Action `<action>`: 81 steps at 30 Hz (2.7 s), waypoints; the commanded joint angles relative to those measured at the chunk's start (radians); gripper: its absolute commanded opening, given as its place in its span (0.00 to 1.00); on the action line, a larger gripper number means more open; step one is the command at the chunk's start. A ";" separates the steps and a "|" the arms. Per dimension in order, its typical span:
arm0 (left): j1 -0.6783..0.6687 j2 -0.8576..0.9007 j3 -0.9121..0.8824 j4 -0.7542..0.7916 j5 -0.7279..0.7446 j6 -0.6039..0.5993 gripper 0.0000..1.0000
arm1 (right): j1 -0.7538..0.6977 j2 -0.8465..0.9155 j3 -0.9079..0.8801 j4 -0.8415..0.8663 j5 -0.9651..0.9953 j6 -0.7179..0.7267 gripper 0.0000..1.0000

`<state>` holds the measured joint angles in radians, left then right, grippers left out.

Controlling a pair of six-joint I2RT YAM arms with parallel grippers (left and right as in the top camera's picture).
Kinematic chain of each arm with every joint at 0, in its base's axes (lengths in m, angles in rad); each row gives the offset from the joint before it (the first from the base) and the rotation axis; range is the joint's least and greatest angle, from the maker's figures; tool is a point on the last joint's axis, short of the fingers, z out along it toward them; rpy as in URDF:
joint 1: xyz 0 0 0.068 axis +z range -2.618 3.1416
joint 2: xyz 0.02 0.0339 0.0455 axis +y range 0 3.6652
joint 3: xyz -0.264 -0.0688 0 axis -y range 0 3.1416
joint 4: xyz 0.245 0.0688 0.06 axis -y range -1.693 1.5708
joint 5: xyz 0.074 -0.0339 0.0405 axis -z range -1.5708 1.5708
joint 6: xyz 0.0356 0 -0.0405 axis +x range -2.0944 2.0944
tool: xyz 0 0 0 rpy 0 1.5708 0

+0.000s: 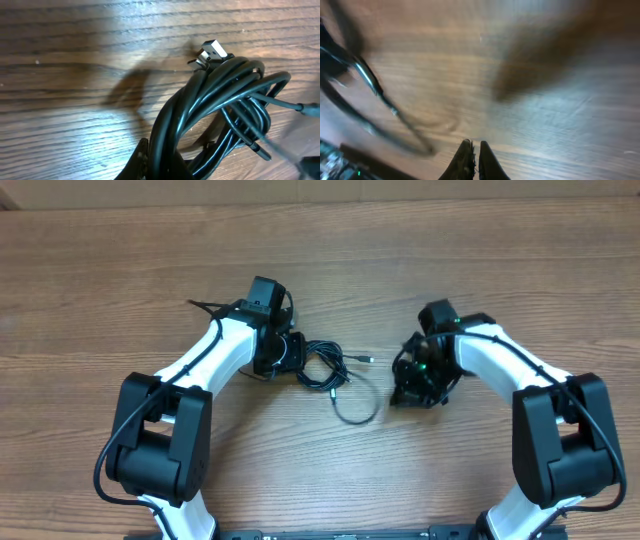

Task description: Untangle cables

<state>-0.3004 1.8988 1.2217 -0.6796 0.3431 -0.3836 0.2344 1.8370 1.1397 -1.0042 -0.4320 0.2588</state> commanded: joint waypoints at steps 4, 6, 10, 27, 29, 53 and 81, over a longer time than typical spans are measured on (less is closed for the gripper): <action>0.002 0.005 0.006 0.003 -0.014 0.068 0.09 | 0.034 -0.029 0.167 0.000 0.215 0.003 0.05; 0.002 0.005 0.006 0.003 -0.016 0.097 0.11 | 0.054 -0.029 0.163 0.002 0.220 0.003 0.10; 0.001 0.005 0.006 0.004 -0.071 0.100 0.13 | 0.082 -0.029 0.162 -0.024 0.122 0.004 0.38; 0.007 0.005 0.006 -0.008 -0.198 0.002 0.13 | 0.314 -0.028 -0.128 0.322 0.033 0.413 0.46; 0.012 0.005 0.006 -0.012 -0.201 0.002 0.14 | 0.322 -0.028 -0.132 0.317 0.061 0.433 0.35; 0.030 0.005 0.006 -0.045 -0.203 0.046 0.24 | 0.123 -0.029 -0.006 0.218 0.265 0.203 0.27; 0.113 0.005 0.101 -0.086 0.075 0.249 0.67 | 0.130 -0.028 -0.007 0.428 -0.176 0.063 0.83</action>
<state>-0.2047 1.8988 1.2892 -0.7635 0.3550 -0.1493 0.3607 1.8278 1.1149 -0.5907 -0.5751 0.3080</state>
